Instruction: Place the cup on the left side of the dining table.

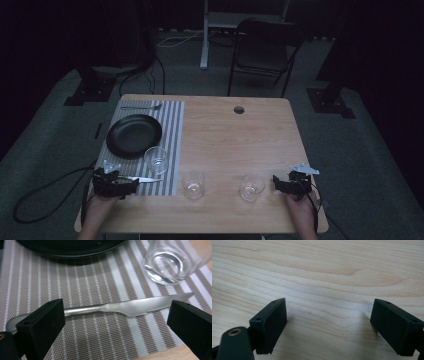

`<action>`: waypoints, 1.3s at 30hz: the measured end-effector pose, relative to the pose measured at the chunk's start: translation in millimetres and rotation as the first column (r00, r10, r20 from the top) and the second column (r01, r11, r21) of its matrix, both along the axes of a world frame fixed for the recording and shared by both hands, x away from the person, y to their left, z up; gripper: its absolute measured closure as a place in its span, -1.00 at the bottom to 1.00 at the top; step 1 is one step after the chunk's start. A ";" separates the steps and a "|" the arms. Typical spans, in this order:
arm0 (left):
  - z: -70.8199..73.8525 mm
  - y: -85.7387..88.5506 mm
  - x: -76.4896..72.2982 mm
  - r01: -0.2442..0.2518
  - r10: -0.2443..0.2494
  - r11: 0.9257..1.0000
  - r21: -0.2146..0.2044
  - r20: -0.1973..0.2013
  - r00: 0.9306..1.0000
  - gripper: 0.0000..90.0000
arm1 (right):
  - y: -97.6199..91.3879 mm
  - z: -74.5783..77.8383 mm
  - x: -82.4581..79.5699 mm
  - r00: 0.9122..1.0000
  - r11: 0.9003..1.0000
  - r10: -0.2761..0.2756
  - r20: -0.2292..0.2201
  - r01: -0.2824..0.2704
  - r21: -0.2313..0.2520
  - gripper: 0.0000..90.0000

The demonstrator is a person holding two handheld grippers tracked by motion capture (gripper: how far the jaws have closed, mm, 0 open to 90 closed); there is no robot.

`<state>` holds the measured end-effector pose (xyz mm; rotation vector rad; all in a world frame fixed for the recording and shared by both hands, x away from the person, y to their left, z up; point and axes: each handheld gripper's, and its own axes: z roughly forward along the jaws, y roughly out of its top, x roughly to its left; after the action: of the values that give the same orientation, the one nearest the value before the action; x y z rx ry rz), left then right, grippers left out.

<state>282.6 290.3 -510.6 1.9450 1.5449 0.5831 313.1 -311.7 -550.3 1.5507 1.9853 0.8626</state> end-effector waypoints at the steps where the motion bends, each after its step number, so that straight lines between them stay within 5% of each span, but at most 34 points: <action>1: -1.3 2.2 -2.0 -0.014 0.014 1.000 -0.003 0.014 1.000 -0.95 | 0.0 0.0 0.0 1.000 1.000 0.000 0.000 0.000 0.000 -0.70; 5: -7.0 10.8 -7.1 -0.077 0.077 0.997 -0.016 0.026 0.997 -0.95 | 0.0 0.0 0.0 1.000 1.000 0.000 0.000 0.000 0.000 -0.70; 17: -26.6 21.5 -17.8 -0.143 0.143 0.990 -0.004 0.006 0.990 -0.95 | 0.0 0.0 0.0 1.000 1.000 0.000 0.000 0.000 0.000 -0.70; 29: -35.6 23.8 -21.2 -0.149 0.148 0.989 0.017 0.029 0.989 -0.95 | 0.0 0.0 0.0 1.000 1.000 0.000 0.000 0.000 0.000 -0.70; 39: -35.9 18.5 -23.9 -0.208 0.207 0.978 0.022 0.027 0.978 -0.95 | -0.1 0.0 0.0 1.000 1.000 0.000 0.000 0.000 0.000 -0.70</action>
<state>258.7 308.7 -546.5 1.7991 1.7452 0.7136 313.1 -311.7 -550.3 1.5506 1.9853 0.8629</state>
